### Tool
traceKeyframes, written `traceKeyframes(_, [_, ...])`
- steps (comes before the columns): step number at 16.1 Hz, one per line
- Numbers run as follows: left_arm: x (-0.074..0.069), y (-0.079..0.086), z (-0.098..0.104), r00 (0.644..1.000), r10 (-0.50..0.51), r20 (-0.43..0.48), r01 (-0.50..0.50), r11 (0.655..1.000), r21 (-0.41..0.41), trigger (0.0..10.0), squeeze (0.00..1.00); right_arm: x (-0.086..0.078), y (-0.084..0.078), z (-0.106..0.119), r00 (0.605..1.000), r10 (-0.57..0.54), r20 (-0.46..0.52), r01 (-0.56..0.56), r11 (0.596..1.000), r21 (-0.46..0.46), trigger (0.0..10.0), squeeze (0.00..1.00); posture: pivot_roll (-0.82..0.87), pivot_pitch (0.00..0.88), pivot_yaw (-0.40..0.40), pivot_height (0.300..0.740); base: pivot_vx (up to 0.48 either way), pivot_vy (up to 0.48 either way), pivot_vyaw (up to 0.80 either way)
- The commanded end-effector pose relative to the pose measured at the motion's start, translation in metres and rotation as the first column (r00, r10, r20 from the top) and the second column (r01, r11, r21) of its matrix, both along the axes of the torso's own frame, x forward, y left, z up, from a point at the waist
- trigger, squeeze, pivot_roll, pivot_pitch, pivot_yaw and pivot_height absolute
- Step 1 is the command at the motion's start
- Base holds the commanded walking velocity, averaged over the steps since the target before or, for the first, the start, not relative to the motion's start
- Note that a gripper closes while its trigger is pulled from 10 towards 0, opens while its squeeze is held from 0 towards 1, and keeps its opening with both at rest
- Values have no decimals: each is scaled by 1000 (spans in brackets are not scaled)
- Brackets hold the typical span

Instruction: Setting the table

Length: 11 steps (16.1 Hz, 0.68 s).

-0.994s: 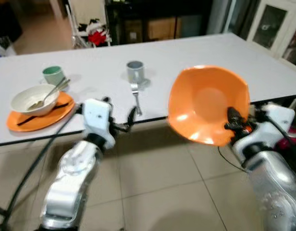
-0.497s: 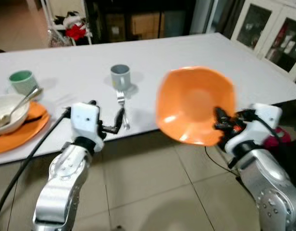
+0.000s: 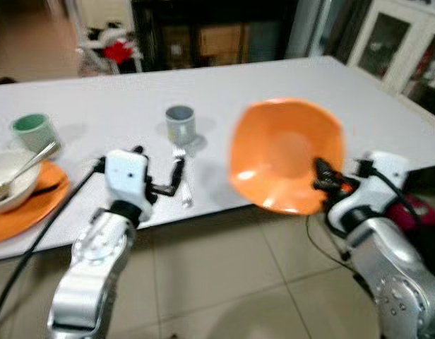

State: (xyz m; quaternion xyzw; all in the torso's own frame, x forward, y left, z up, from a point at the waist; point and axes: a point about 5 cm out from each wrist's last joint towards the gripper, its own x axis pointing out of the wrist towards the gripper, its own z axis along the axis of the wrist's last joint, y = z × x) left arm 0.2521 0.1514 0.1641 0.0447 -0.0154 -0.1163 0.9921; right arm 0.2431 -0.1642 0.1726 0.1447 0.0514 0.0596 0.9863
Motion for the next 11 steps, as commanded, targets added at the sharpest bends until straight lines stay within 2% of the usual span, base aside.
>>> traceKeyframes(1, [1,-7,1,999,-33,0,33,999,-5,10000,0,0,-8,7,999,-35,38,35,999,-11,10000,0,84,0,15,740,337,0,0])
traceKeyframes(11, [0,-5,1,1000,-28,6,28,1000,0,10000,0,4,-7,8,999,-9,45,10,1000,-20,10000,0,95,0,2,740,340,0,0])
